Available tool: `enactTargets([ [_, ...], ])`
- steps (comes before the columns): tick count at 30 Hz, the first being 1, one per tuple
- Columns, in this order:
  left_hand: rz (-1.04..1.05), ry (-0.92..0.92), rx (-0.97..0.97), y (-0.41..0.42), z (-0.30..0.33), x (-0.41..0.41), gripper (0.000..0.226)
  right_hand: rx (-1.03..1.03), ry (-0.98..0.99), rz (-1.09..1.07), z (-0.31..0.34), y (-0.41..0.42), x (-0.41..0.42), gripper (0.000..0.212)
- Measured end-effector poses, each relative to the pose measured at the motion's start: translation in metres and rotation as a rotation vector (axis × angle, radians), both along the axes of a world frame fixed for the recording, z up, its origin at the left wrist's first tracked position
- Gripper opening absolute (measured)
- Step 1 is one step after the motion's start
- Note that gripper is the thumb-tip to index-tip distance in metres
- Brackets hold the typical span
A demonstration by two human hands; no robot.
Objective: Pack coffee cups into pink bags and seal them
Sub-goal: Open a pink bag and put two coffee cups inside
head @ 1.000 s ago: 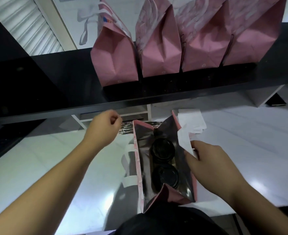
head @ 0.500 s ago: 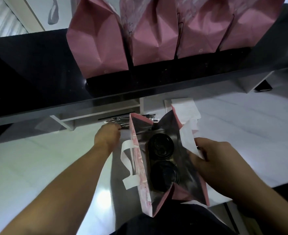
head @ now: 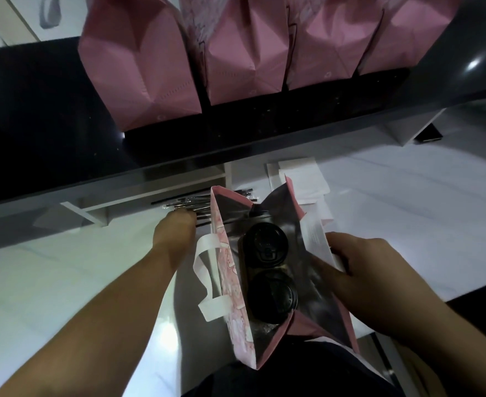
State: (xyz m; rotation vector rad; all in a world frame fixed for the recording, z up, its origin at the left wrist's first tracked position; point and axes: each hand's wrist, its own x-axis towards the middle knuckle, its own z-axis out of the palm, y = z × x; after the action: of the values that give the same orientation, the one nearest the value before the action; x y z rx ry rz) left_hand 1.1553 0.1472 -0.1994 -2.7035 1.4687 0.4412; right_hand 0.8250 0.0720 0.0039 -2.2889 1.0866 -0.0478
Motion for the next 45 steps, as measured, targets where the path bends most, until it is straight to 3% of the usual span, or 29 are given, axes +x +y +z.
enactTargets([
  [5,-0.011,0.036,-0.073,0.004,-0.003,0.004,0.026,-0.018,0.003,0.001,0.001,0.000,0.001,0.024],
  [10,-0.007,0.040,-0.024,0.003,-0.002,0.005,0.022,-0.014,-0.003,-0.008,0.002,0.002,0.002,0.019],
  [16,-0.101,-0.010,0.030,0.008,0.002,-0.004,0.021,-0.013,0.014,-0.014,0.001,0.002,0.002,0.031],
  [21,-0.044,0.155,0.027,0.017,0.009,-0.003,0.004,-0.030,0.037,0.000,0.002,0.002,0.003,0.029],
  [24,0.031,0.182,0.013,0.029,0.020,0.003,0.031,-0.046,0.059,0.027,0.000,-0.003,0.000,0.026],
  [25,0.068,0.175,0.004,0.036,0.026,0.005,0.031,-0.051,0.050,0.038,-0.001,-0.004,-0.001,0.027],
  [28,0.149,0.185,-0.025,0.062,0.050,0.007,0.002,-0.091,-0.027,0.096,-0.006,-0.006,-0.001,0.033],
  [31,0.269,0.243,-0.137,0.088,0.087,0.000,0.012,-0.103,-0.129,0.146,-0.007,-0.009,0.000,0.042],
  [36,0.351,0.338,-0.277,0.123,0.162,-0.037,0.018,-0.075,0.026,0.147,-0.005,-0.010,0.005,0.037],
  [40,0.268,0.405,-0.334,0.128,0.228,-0.085,0.019,-0.110,-0.001,0.175,-0.001,-0.010,0.001,0.042],
  [45,0.080,0.483,-0.133,0.105,0.266,-0.141,0.027,-0.138,0.003,0.146,0.003,-0.008,-0.004,0.046],
])
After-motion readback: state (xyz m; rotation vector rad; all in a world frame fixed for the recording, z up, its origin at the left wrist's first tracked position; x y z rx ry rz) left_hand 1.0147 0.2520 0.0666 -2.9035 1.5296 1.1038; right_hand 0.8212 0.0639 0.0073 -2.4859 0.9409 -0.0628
